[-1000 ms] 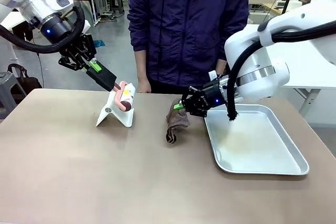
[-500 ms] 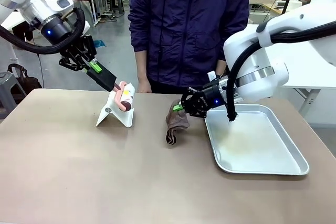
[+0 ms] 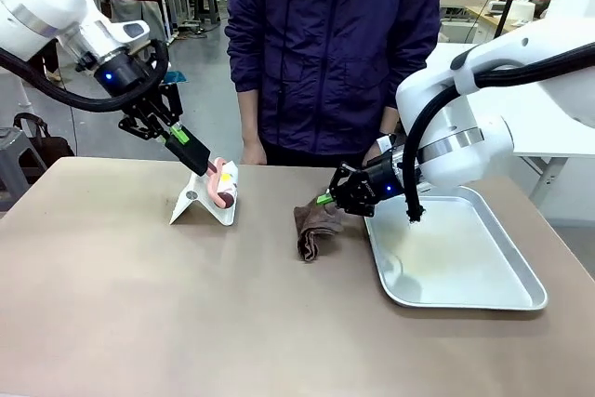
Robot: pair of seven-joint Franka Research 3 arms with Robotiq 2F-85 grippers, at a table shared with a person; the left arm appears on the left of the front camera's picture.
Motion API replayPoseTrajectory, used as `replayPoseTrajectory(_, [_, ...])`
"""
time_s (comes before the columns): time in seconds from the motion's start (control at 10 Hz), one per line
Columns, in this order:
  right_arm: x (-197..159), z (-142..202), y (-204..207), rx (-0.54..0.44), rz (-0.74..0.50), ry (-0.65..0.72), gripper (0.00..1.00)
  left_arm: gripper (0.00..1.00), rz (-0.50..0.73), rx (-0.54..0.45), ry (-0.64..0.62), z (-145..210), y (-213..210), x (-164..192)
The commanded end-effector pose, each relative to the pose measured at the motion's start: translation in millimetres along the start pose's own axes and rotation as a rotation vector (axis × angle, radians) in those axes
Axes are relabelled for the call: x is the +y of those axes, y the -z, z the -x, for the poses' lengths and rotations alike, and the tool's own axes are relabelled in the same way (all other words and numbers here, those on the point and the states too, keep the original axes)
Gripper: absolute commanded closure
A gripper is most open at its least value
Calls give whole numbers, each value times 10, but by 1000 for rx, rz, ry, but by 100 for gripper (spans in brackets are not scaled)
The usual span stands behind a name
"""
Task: Clean the surface of the table.
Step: Return the Lint Roller and towel to their original positions.
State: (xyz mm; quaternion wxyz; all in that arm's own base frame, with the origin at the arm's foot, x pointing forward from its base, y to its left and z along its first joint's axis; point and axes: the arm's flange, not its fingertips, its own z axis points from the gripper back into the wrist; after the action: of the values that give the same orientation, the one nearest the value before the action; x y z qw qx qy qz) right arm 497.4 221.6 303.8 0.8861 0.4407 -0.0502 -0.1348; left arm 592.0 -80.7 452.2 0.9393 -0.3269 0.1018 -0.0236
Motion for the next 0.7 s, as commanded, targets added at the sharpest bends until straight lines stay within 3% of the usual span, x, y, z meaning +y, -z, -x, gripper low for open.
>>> replayPoseTrajectory(0.0, [-23, 4, 71, -15, 14, 27, 92, 78, -18, 17, -25, -100, 34, -86])
replayPoseTrajectory(0.6, [-126, -10, 152, 25, 4, 49, 92, 78, -89, 8, -43, -165, 202, -10])
